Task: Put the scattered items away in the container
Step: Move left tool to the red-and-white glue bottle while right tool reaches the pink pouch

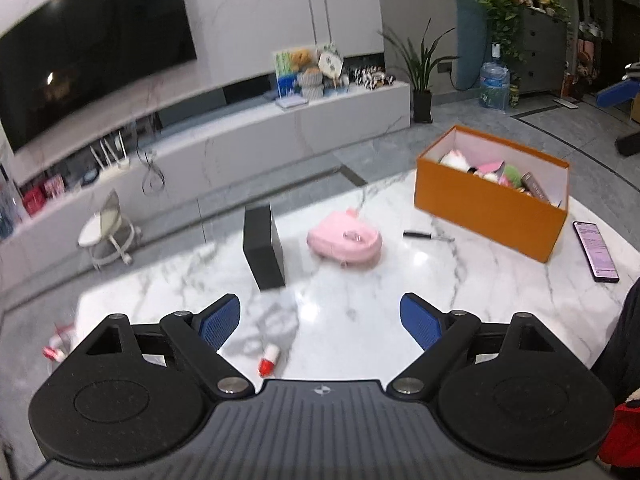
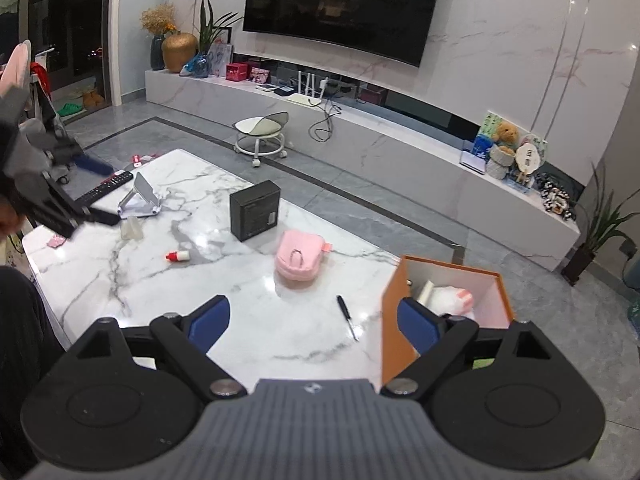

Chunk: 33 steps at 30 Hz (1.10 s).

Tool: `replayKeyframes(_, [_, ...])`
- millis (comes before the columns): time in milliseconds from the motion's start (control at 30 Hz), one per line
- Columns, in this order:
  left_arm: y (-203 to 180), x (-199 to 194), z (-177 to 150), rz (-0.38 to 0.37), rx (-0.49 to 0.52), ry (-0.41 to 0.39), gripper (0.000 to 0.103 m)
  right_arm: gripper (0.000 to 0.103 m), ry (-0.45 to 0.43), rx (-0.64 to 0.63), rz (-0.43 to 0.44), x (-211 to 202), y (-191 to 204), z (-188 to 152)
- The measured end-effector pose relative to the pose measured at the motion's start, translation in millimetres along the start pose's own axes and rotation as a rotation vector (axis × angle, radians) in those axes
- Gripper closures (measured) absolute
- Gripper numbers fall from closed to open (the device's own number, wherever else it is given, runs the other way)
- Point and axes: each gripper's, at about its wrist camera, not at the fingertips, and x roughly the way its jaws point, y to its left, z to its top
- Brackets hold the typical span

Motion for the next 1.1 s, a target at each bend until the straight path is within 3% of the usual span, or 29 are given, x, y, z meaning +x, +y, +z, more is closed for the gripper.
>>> replayKeyframes(100, [9, 28, -13, 0.017, -0.008, 0.043, 0.0, 0.011, 0.004, 0.009, 0.017, 22, 3, 10])
replayKeyframes(367, [37, 102, -38, -0.034, -0.132, 0.104, 0.0, 0.011, 0.034, 0.079, 0.057, 99, 6, 30])
replayKeyframes(533, [48, 134, -54, -0.083, -0.144, 0.128, 0.0, 0.011, 0.082, 0.111, 0.059, 160, 12, 35])
replayKeyframes(800, [67, 171, -72, -0.082, -0.13, 0.188, 0.001, 0.011, 0.185, 0.154, 0.064, 262, 19, 28])
replayKeyframes(1100, [75, 187, -78, -0.111, -0.137, 0.218, 0.003, 0.011, 0.238, 0.201, 0.033, 338, 16, 24])
